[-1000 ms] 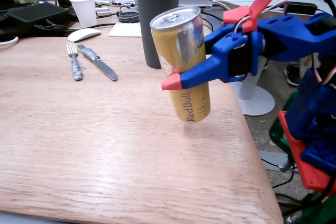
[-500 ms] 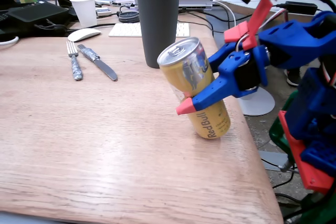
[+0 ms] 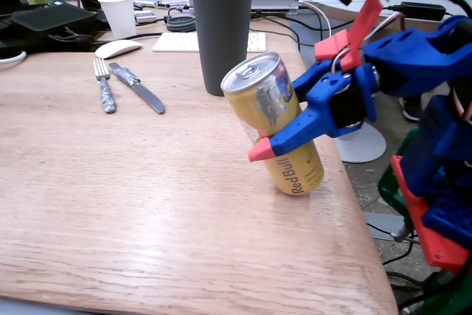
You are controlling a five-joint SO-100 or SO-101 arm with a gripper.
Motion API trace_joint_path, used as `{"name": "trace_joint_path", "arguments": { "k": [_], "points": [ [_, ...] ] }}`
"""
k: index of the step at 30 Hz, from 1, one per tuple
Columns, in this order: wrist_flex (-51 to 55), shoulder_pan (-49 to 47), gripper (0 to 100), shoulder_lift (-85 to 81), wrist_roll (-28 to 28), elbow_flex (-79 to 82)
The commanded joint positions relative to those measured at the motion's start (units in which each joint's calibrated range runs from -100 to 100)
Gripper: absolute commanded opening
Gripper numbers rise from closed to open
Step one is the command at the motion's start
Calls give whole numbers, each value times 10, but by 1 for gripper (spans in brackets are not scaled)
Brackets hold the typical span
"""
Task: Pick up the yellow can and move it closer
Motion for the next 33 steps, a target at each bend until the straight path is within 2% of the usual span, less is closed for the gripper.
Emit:
{"name": "trace_joint_path", "arguments": {
  "k": [1,33],
  "points": [
    [-2,2,15,-21,1,5],
    [-2,15,15,-19,-2,5]
  ]
}}
